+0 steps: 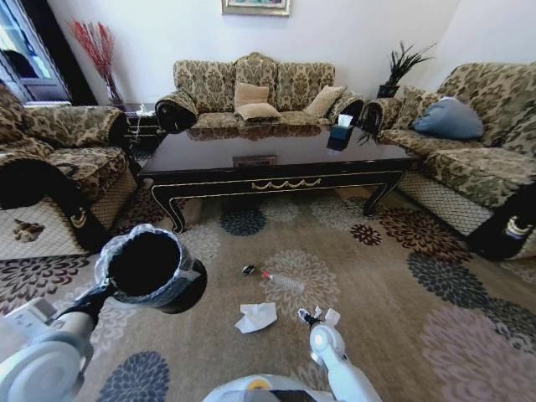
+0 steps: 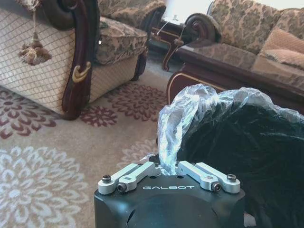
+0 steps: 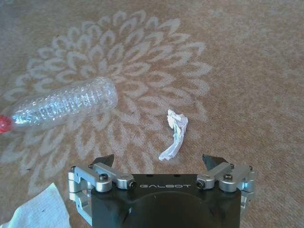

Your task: Move to the front of the table and pick up the trash from the floor, then place it into the trash bin.

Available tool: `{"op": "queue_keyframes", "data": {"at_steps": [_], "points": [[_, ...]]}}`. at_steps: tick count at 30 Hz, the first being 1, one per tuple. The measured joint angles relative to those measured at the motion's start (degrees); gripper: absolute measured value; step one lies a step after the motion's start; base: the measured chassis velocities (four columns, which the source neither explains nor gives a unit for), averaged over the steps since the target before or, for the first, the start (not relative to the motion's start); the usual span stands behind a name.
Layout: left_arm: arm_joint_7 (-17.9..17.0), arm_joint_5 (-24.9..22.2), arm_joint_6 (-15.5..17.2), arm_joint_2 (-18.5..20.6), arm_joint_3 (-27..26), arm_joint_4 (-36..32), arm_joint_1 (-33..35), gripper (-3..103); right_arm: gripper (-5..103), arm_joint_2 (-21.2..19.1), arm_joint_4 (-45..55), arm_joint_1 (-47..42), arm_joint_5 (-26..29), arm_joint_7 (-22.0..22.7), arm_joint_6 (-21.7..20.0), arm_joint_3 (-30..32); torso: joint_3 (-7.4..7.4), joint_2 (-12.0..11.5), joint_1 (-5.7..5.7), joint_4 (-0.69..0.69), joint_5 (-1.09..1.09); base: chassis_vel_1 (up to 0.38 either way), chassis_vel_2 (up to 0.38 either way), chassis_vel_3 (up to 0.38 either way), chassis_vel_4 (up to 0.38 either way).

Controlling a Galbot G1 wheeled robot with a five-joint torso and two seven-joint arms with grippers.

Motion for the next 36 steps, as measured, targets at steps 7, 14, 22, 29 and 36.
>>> {"op": "queue_keyframes", "data": {"at_steps": [7, 14, 22, 29, 36], "points": [[0.00, -0.26, 0.00, 1.11, -0.91, -1.01, -0.02, 4, 100, 0.62, -2.75, 2.59, -0.04, 1.30, -0.43, -0.47, 0.00, 0.00, 0.00, 0.01, 0.00, 0.000, 0.000, 0.000, 0.000], [0.02, 0.02, 0.00, 0.73, -0.43, -1.32, -0.20, 4, 100, 0.58, -6.49, 5.01, -0.03, 1.15, -0.26, -0.12, 0.00, 0.00, 0.00, 0.00, 0.00, 0.000, 0.000, 0.000, 0.000], [-0.02, 0.24, 0.00, 0.06, -0.03, -1.32, -0.26, 4, 100, 0.39, -10.54, 8.11, -0.51, 0.50, 0.65, 0.41, 0.00, 0.00, 0.00, 0.00, 0.00, 0.000, 0.000, 0.000, 0.000], [-0.07, 0.48, 0.00, -0.32, 0.06, -1.25, -0.36, 4, 95, 1.43, -15.38, 10.20, -1.64, -0.85, 1.45, 0.56, 0.00, 0.00, 0.00, 0.00, 0.00, 0.000, 0.000, 0.000, 0.000], [-0.10, -0.34, 0.00, -0.30, -0.43, -1.23, -0.28, 4, 73, 1.35, -17.16, 10.85, -2.08, -1.48, 1.76, 0.81, 0.00, 0.00, 0.00, 0.00, 0.00, 0.000, 0.000, 0.000, 0.000]]}}
